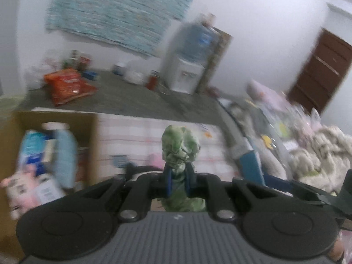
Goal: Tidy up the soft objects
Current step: 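Carry the cloth and box into the cardboard box and open both grippers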
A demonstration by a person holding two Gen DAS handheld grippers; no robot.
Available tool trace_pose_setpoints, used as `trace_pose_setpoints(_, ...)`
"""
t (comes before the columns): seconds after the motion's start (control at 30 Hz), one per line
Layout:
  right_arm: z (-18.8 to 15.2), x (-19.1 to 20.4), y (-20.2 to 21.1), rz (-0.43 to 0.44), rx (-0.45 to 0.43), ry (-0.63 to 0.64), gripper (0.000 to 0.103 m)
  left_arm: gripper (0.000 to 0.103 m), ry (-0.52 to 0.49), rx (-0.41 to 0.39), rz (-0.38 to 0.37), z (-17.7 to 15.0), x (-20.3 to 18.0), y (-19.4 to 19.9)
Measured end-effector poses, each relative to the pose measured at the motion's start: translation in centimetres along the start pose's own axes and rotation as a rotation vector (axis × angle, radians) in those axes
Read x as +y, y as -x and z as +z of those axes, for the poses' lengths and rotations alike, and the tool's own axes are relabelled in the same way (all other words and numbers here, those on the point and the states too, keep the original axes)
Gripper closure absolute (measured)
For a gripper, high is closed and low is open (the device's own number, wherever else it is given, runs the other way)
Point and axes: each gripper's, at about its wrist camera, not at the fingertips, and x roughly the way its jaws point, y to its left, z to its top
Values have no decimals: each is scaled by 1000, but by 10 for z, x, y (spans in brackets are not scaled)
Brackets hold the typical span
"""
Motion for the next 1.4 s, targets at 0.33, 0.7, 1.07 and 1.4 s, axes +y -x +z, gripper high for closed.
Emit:
trace_pose_setpoints(0.33, 23, 109, -66, 178, 82, 49, 32, 91, 205, -49, 108, -19, 125, 61)
trace_pose_setpoints(0.7, 25, 155, -125, 185, 149, 25, 32, 90, 296, 269, 72, -38, 210, -72)
trace_pose_setpoints(1.07, 23, 128, -149, 142, 184, 47, 32, 56, 258, 406, 130, -49, 230, -143)
trace_pose_setpoints(1.4, 32, 146, -145, 174, 207, 147, 32, 29, 308, 149, 129, -36, 227, -43)
